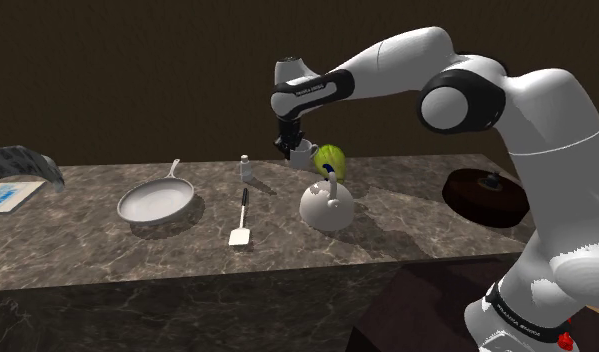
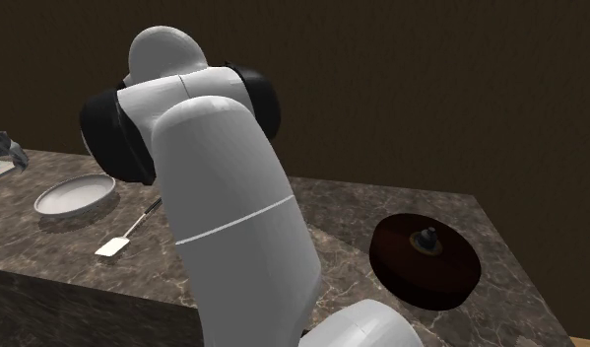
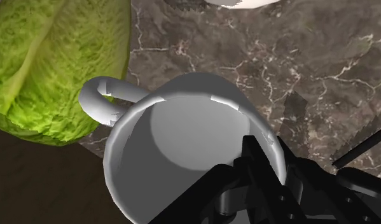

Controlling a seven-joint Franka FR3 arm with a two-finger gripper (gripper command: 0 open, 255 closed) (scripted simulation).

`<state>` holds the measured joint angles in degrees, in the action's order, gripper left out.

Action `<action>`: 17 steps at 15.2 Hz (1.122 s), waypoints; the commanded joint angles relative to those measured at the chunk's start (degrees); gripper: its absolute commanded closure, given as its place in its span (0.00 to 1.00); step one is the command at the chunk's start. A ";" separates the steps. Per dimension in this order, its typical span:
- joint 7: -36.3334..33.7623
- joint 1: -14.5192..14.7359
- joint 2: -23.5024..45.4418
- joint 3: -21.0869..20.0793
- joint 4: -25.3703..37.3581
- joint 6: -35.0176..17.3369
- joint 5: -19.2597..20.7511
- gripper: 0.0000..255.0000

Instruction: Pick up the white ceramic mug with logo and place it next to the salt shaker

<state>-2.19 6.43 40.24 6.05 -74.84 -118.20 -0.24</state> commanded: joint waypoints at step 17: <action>-0.25 -0.19 6.09 -0.29 -3.13 -9.25 -0.31 1.00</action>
<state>-2.39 6.19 46.33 5.76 -77.65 -127.07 -0.56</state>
